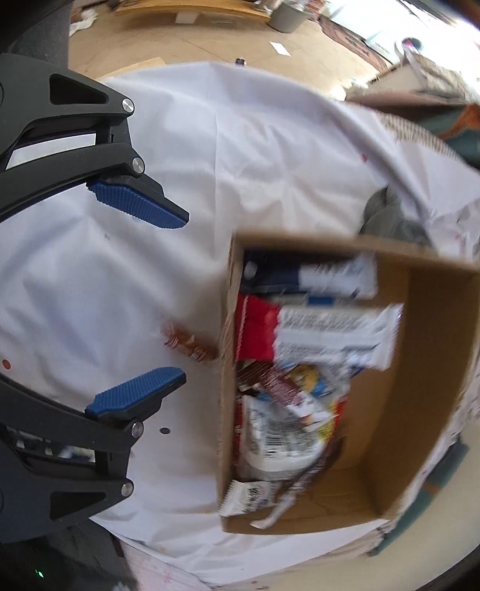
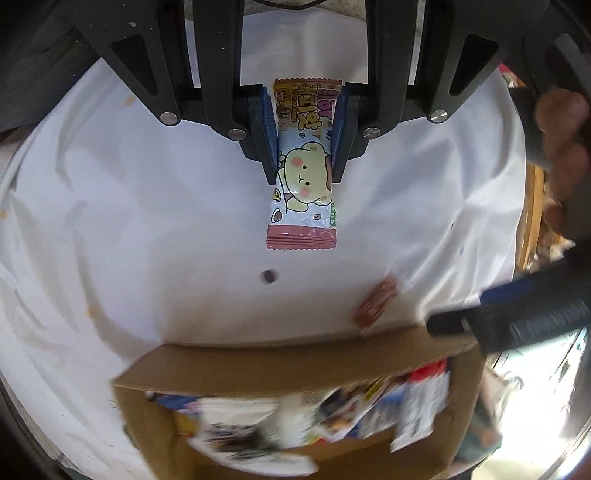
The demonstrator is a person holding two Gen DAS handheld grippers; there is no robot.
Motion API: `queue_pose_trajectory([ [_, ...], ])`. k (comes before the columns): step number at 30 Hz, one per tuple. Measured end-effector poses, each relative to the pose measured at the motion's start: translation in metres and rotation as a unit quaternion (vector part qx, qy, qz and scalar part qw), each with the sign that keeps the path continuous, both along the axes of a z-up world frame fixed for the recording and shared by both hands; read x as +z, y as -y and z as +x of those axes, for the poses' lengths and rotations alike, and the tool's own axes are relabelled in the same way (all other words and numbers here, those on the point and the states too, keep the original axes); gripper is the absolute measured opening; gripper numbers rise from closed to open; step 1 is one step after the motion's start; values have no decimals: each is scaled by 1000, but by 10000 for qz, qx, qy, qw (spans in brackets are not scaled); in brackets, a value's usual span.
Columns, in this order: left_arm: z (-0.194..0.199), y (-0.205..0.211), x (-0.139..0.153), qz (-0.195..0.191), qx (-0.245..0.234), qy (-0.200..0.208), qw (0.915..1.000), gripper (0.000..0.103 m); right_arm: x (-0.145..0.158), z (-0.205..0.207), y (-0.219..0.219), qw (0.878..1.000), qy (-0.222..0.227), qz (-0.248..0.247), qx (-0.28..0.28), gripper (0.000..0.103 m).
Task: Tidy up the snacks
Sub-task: 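Grasp the small brown candy with left tool while right tool grasps cartoon candy bag, then carry both candies into the box and open both tools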
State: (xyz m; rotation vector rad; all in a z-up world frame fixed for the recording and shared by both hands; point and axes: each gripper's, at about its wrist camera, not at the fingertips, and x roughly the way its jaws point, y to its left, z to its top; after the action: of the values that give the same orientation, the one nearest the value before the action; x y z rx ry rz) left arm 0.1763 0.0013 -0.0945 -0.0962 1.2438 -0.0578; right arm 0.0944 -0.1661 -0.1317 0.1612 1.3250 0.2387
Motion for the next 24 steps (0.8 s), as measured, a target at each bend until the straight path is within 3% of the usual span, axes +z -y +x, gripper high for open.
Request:
queue_pose_trajectory([
  [5, 13, 30, -20, 9, -523, -58, 9986, 72, 2, 3, 19, 9998, -23, 102, -196, 27],
  [7, 19, 43, -29, 193, -764, -102, 9968, 67, 2, 2, 19, 9997, -31, 108, -228, 27],
  [10, 25, 46, -42, 256, -768, -260, 9964, 52, 1, -2, 16, 9996, -22, 115, -254, 27],
  [12, 27, 44, -49, 265, -671, -321, 9969, 32, 1, -2, 13, 9996, -14, 109, -255, 27],
  [13, 27, 43, -51, 327, -682, -316, 9966, 16, 1, -3, 12, 9996, -2, 103, -250, 27],
  [24, 1, 25, -36, 296, -607, -413, 9969, 15, 13, -7, 20, 9997, 83, 168, -186, 27],
])
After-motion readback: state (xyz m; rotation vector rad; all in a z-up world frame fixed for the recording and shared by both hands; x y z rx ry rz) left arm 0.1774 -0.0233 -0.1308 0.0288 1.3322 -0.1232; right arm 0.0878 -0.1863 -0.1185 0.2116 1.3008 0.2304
